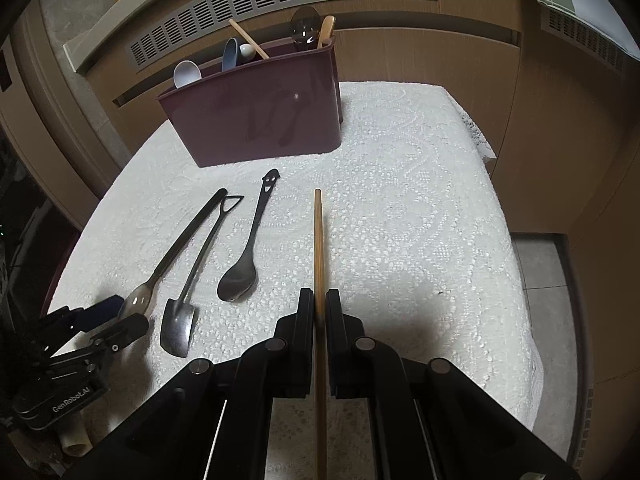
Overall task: Organize utensils
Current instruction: 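Grasp the dark plastic spoon by its bowl with the left tool and lift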
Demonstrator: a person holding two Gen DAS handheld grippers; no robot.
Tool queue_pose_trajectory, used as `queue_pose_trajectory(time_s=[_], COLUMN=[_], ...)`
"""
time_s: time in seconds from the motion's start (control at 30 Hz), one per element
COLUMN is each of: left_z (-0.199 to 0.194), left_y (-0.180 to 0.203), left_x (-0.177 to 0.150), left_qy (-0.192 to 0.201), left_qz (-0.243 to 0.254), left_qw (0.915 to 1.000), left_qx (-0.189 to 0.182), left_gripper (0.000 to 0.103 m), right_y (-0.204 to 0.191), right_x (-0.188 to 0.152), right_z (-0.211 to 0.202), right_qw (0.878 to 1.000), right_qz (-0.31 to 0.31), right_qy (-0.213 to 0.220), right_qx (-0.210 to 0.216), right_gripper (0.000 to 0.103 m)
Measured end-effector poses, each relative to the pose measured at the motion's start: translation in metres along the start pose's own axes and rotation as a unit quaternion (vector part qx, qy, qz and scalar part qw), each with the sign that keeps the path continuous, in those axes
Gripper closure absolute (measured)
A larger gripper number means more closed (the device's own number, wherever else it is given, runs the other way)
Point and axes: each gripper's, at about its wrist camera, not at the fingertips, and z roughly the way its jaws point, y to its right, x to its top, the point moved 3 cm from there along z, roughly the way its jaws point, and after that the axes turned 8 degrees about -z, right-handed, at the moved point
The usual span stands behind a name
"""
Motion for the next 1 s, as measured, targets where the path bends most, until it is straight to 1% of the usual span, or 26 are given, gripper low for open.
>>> queue_pose_trajectory(time_s=[0.07,0.13,0.27,0.43,0.47,0.57,0.67,0.7,0.73,0.77,0.8,0.87,0.97,1.0], left_z=[-0.002,-0.005,-0.024,-0.053,-0.058,-0.066,-0.059,-0.053,-0.048,-0.041,-0.034,-0.023,-0.010,-0.005], left_y=[0.001,0.001,-0.001,-0.004,-0.005,-0.011,-0.014,-0.012,-0.009,-0.007,-0.005,-0.002,-0.001,-0.002], left_x=[0.002,0.004,0.014,0.034,0.038,0.043,0.028,0.019,0.010,0.002,-0.004,-0.009,-0.007,-0.007], left_qy=[0.006,0.015,0.049,0.095,0.103,0.107,0.073,0.060,0.050,0.040,0.031,0.025,0.036,0.030], left_qz=[0.003,0.009,0.016,0.021,0.021,0.011,0.001,0.006,0.013,0.017,0.018,0.017,0.014,0.012], left_qw=[1.0000,0.9998,0.9986,0.9952,0.9944,0.9940,0.9967,0.9975,0.9981,0.9986,0.9990,0.9993,0.9993,0.9994], left_qx=[-0.001,0.002,0.001,-0.004,-0.006,-0.018,-0.035,-0.036,-0.034,-0.029,-0.026,-0.020,0.002,0.007], left_gripper=[0.062,0.074,0.077,0.084,0.085,0.085,0.081,0.076,0.068,0.063,0.055,0.054,0.054,0.055], right_y=[-0.002,-0.004,-0.009,-0.013,-0.013,-0.016,-0.016,-0.016,-0.016,-0.015,-0.014,-0.013,-0.013,-0.014], right_x=[-0.001,-0.002,0.002,0.010,0.012,0.015,0.013,0.011,0.010,0.008,0.007,0.006,0.004,0.003], right_z=[0.000,-0.002,-0.010,-0.027,-0.030,-0.036,-0.035,-0.034,-0.033,-0.031,-0.030,-0.027,-0.025,-0.025], right_qw=[1.000,1.000,1.000,0.999,0.999,0.998,0.999,0.999,0.999,0.999,0.999,0.999,0.999,0.999], right_qz=[-0.002,-0.005,-0.013,-0.021,-0.023,-0.030,-0.033,-0.034,-0.034,-0.034,-0.032,-0.030,-0.029,-0.029], right_qy=[0.000,0.001,0.011,0.036,0.040,0.046,0.039,0.036,0.035,0.032,0.030,0.025,0.022,0.021], right_qx=[-0.003,-0.006,-0.008,-0.009,-0.008,-0.010,-0.015,-0.016,-0.016,-0.017,-0.017,-0.017,-0.016,-0.016], right_gripper=[0.097,0.097,0.097,0.097,0.097,0.097,0.097,0.097,0.097,0.097,0.097,0.097,0.097,0.097])
